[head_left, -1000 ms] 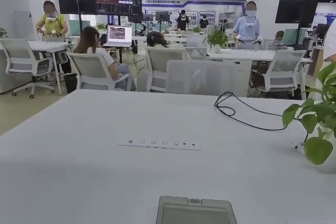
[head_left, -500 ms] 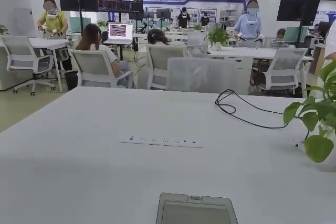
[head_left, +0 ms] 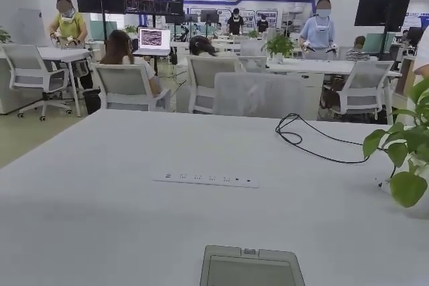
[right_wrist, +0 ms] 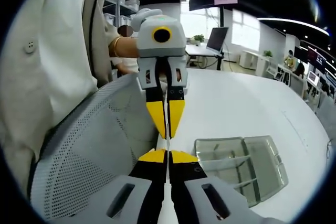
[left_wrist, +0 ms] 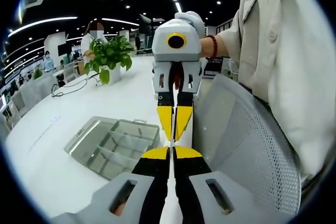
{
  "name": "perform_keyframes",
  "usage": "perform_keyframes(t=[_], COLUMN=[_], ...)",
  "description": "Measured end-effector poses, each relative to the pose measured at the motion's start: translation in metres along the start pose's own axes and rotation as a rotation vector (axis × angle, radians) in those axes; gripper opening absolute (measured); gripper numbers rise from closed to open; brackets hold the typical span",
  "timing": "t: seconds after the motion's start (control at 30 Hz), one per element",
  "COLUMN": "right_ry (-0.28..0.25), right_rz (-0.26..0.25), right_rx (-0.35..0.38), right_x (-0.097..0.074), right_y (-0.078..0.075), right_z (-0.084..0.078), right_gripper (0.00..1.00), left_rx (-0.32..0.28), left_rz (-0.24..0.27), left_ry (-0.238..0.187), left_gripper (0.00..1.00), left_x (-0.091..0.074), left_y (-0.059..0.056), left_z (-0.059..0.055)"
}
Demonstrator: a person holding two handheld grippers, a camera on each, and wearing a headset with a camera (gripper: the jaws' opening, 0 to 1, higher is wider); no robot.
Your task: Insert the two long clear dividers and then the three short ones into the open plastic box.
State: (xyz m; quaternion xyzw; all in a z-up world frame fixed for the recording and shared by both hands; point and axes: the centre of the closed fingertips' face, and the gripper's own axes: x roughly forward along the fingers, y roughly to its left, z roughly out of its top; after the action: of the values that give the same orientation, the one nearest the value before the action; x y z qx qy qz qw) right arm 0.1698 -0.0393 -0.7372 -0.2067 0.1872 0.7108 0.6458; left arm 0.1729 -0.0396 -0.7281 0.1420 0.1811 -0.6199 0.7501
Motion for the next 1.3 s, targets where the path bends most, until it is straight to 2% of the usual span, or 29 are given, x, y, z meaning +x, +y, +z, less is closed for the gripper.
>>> perform_keyframes(t=[0.2,0.4,0.47,0.53,0.67,0.77,0.9,1.07,1.3], right_ry=[0.011,0.008,-0.007,-0.019,-0.013,0.006,0.032,0.061,0.097], right_rz=[-0.041,-0.109,-0.147,-0.163,-0.209,-0.224,-0.243,-0.263,-0.27], right_rx=[0.004,0.03,0.053,0.059,0.055,0.052,0.056,0.053,0.074], right_x=[-0.003,-0.007,-0.009,-0.011,-0.013,-0.013,-0.012,-0.01,-0.005], right_y=[-0.008,-0.025,-0.033,-0.037,-0.05,-0.059,-0.068,-0.079,-0.091], right_z=[0.0,0.001,0.004,0.007,0.01,0.007,0.002,-0.003,-0.011], right_gripper=[0.02,0.02,0.02,0.02,0.02,0.02,0.02,0.02,0.02], left_rx=[-0.031,-0.076,-0.08,-0.084,-0.102,-0.104,-0.112,-0.124,-0.148], left_rz=[0.041,0.084,0.102,0.109,0.134,0.177,0.199,0.22,0.229], left_ry=[-0.018,-0.053,-0.059,-0.064,-0.068,-0.049,-0.054,-0.062,-0.067], left_gripper=[0.01,0.13,0.17,0.2,0.3,0.33,0.38,0.47,0.52], left_x=[-0.003,-0.006,-0.007,-0.008,-0.01,-0.012,-0.015,-0.016,-0.016], left_y=[0.009,0.017,0.021,0.023,0.029,0.039,0.046,0.053,0.057], left_z=[0.001,0.002,0.002,0.001,-0.002,-0.009,-0.011,-0.014,-0.019])
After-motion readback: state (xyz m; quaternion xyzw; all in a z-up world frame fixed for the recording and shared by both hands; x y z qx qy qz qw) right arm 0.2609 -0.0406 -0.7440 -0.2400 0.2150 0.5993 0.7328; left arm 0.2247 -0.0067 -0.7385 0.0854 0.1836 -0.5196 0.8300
